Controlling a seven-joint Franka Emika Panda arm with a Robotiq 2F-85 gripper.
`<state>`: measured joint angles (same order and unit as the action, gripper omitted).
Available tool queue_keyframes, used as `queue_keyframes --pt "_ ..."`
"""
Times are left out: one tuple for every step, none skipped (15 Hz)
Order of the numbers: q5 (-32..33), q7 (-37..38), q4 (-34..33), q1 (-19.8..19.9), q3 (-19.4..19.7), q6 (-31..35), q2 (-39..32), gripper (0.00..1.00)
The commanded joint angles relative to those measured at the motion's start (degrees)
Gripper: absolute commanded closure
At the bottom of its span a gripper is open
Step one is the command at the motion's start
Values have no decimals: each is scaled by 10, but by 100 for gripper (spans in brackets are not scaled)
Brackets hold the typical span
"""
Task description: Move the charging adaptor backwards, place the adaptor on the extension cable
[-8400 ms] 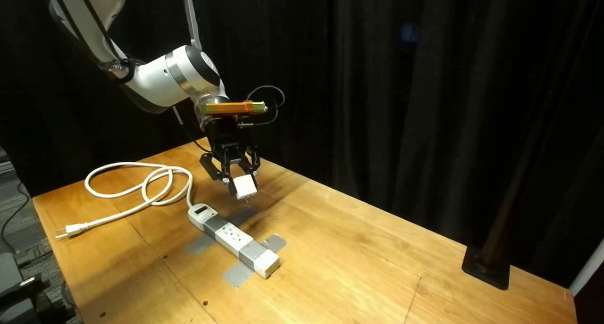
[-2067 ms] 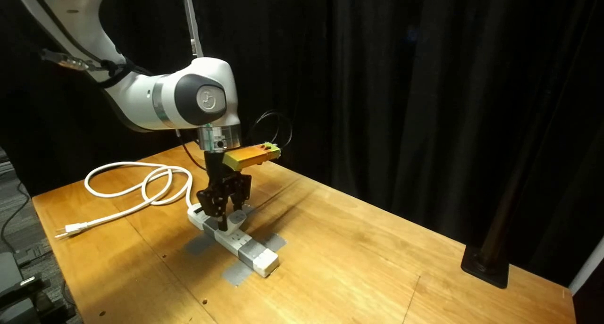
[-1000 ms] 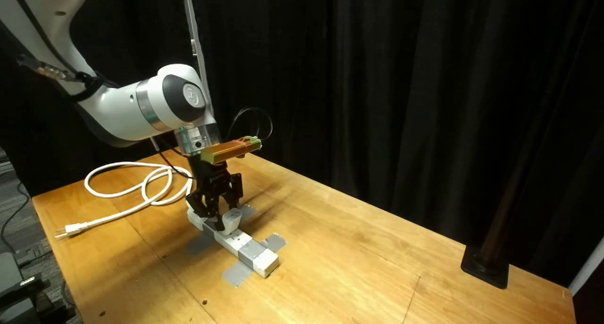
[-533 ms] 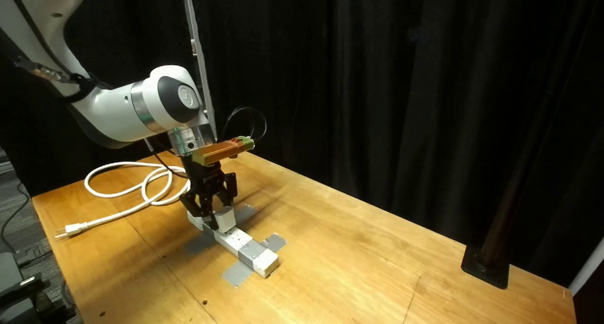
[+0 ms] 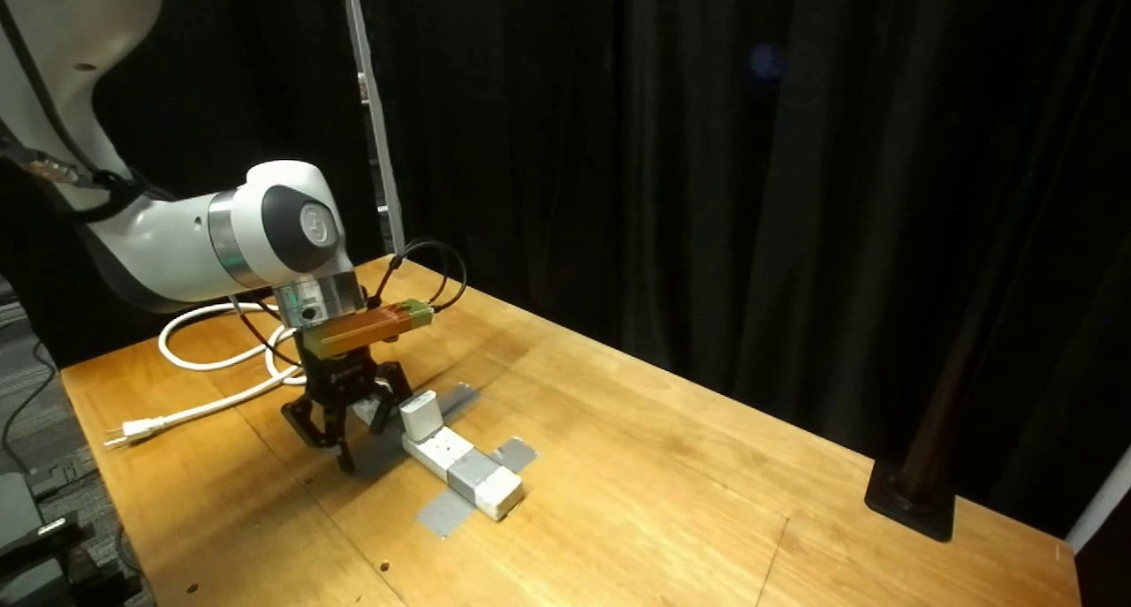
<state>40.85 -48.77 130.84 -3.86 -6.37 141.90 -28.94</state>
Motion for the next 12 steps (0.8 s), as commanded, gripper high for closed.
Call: queue_keyframes --pt "-21 6 15 8 -9 18 -6 77" --pt "-26 4 16 9 -10 18 -3 77" --pt "-37 -1 17 12 -14 18 6 77" --pt "-48 -6 20 15 -18 20 16 77" --pt "-57 -9 24 18 -21 22 26 77" --pt "-77 -18 31 22 -30 22 46 77" --pt "-92 -25 39 25 -38 26 63 77" --pt "-112 -38 47 28 -47 30 81 77" --pt "-133 -46 54 30 -56 33 101 77" --pt "-148 -49 63 27 -59 41 122 77" --pt "-161 -52 71 25 -62 51 142 77" --pt "-175 -52 77 23 -64 57 162 77"
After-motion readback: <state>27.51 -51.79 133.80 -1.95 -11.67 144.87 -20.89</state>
